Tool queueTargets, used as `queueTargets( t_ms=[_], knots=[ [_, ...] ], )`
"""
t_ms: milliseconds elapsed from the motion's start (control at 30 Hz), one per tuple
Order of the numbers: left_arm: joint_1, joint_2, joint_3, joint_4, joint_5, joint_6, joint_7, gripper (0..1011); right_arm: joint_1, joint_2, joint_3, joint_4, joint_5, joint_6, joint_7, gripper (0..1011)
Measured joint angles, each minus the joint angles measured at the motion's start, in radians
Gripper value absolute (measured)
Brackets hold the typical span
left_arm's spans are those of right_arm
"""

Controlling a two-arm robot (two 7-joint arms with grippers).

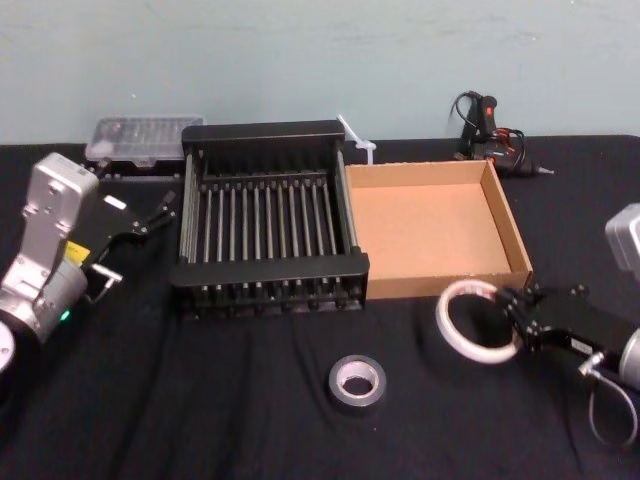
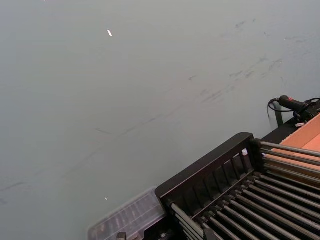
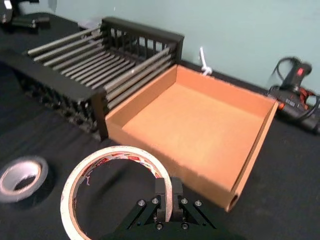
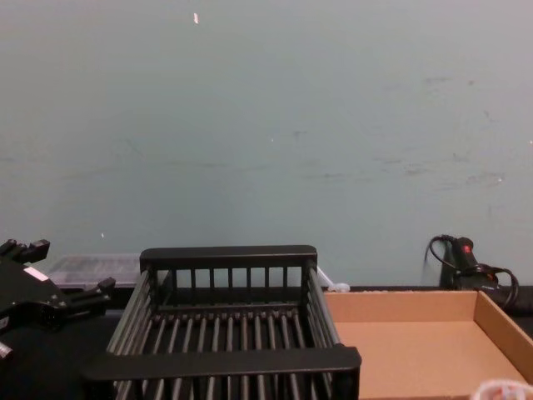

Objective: Pick up the white tape and place it into the black box , Pick up the silver tape and place it into the brown box.

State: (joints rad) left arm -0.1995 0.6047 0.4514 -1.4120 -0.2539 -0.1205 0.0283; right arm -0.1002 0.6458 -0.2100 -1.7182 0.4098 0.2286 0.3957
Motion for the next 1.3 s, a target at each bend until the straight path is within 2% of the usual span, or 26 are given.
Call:
queueTargets(
  t_ms=[167,367,633,933,1300],
  knots=[
    [0.0,0.0,0.0,0.0,0.0,0.0,0.0,1001,0.043,-0.018,-0.013,0.016,-0.014,-0.009,-0.008,80],
    [0.0,0.0,0.0,0.0,0.0,0.0,0.0,1001,0.119,-0.049,-0.046,0.057,-0.057,-0.028,-0.015,80],
    [0.0,0.0,0.0,0.0,0.0,0.0,0.0,1001,0.238,-0.112,-0.099,0.138,-0.121,-0.063,-0.011,80],
    [0.0,0.0,0.0,0.0,0.0,0.0,0.0,1001,0.342,-0.175,-0.145,0.217,-0.162,-0.083,0.012,80],
    [0.0,0.0,0.0,0.0,0.0,0.0,0.0,1001,0.421,-0.231,-0.2,0.276,-0.193,-0.096,0.043,80]
  ],
)
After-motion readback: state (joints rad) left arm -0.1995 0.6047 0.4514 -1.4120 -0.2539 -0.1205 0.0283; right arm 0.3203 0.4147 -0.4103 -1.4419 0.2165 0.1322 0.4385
